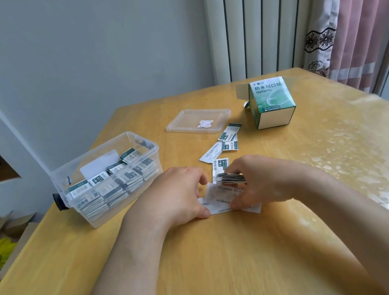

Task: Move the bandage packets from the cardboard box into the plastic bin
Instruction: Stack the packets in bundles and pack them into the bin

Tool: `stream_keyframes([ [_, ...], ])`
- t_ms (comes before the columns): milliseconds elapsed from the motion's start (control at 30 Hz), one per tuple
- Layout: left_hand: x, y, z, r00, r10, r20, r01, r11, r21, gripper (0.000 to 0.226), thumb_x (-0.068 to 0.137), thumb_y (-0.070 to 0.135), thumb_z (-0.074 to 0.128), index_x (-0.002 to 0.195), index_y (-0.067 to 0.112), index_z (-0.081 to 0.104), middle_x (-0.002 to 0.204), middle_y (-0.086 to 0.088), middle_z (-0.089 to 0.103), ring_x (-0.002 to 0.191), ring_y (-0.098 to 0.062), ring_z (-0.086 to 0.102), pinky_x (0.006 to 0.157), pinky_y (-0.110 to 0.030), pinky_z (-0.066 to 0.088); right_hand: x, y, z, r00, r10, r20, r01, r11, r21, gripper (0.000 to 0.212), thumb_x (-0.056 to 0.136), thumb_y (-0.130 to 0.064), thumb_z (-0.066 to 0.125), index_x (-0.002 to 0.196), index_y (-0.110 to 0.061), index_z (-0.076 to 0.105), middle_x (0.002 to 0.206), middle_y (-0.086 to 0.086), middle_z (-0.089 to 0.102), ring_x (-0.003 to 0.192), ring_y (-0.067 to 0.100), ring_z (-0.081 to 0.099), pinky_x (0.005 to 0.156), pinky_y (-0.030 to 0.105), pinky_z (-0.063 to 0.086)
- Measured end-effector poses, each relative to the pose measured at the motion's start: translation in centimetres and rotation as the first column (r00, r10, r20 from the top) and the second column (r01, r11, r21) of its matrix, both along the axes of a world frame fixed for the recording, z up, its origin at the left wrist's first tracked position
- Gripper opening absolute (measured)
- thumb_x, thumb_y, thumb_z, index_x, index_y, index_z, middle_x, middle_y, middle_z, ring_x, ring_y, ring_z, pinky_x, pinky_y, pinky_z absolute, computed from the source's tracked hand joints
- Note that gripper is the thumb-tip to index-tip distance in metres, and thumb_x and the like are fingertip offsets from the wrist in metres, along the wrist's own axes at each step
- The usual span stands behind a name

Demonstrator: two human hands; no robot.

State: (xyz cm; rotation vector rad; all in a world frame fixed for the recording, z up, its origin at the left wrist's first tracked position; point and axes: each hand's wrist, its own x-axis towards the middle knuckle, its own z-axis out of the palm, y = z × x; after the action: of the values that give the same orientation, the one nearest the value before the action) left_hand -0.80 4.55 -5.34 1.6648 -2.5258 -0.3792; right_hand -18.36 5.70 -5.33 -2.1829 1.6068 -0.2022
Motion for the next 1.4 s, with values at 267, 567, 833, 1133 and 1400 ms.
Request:
stream_keyframes([
  [267,0.7,-0.5,0.4,0.892,0.032,-0.45,0.059,0.981,0.186,0.037,0.08,0.014,0.077,0.112,0.024,0.061,0.075,0.006,0.058,0.059,-0.004,0.048,0.059,-0.019,0.041,-0.9,-0.6,-0.6,0.943,-0.02,0.331,0.005,0.999,0.046,0.023,0.076,-0.016,0.079,0.084,-0.01,0.058,0.069,-0.001,0.053,0.062,0.014,0.047,0.057,0.029,0.04],
  [567,2.2,-0.4,1.8,0.403,-0.054,-0.914,0.459,0.876,0.15,0.081,0.057,0.047,0.086,0.129,0.027,0.057,0.096,-0.012,0.065,0.087,-0.021,0.057,0.074,-0.026,0.051,-0.6,-0.4,-0.7,0.297,-0.221,0.929,-0.351,0.879,0.322,0.017,0.079,-0.01,0.068,0.083,-0.012,0.053,0.065,0.001,0.041,0.054,0.009,0.035,0.047,0.022,0.014],
  [833,2.4,-0.3,1.8,0.332,-0.065,-0.941,0.392,0.917,0.075,0.022,0.069,0.023,0.084,0.086,0.017,0.072,0.077,-0.002,0.065,0.071,-0.015,0.06,0.067,-0.023,0.051,0.5,0.3,-0.8,0.21,-0.262,0.942,-0.506,0.795,0.334,0.032,0.075,-0.027,0.079,0.089,-0.015,0.054,0.064,0.0,0.042,0.056,0.008,0.035,0.042,0.014,0.025],
  [1133,1.0,-0.6,0.8,0.687,-0.082,-0.722,0.115,0.993,-0.004,0.023,0.084,0.003,0.07,0.088,0.026,0.069,0.105,0.0,0.056,0.094,-0.017,0.06,0.084,-0.04,0.055,2.7,1.0,-0.7,0.334,-0.449,0.829,-0.365,0.749,0.553,0.036,0.091,-0.057,0.049,0.094,-0.022,0.061,0.061,0.0,0.035,0.06,0.021,0.056,0.044,0.019,0.039],
  [1400,-1.1,1.1,0.6,0.803,-0.231,-0.549,0.261,0.965,-0.024,0.121,0.055,0.028,0.091,0.139,0.064,0.011,0.153,0.031,0.008,0.14,0.009,0.012,0.103,-0.011,0.029,2.7,0.1,-0.7,-0.023,-0.585,0.81,-0.178,0.8,0.573,0.019,0.091,-0.007,0.043,0.076,-0.008,0.055,0.054,-0.001,0.034,0.041,0.01,0.033,0.037,0.018,0.026],
])
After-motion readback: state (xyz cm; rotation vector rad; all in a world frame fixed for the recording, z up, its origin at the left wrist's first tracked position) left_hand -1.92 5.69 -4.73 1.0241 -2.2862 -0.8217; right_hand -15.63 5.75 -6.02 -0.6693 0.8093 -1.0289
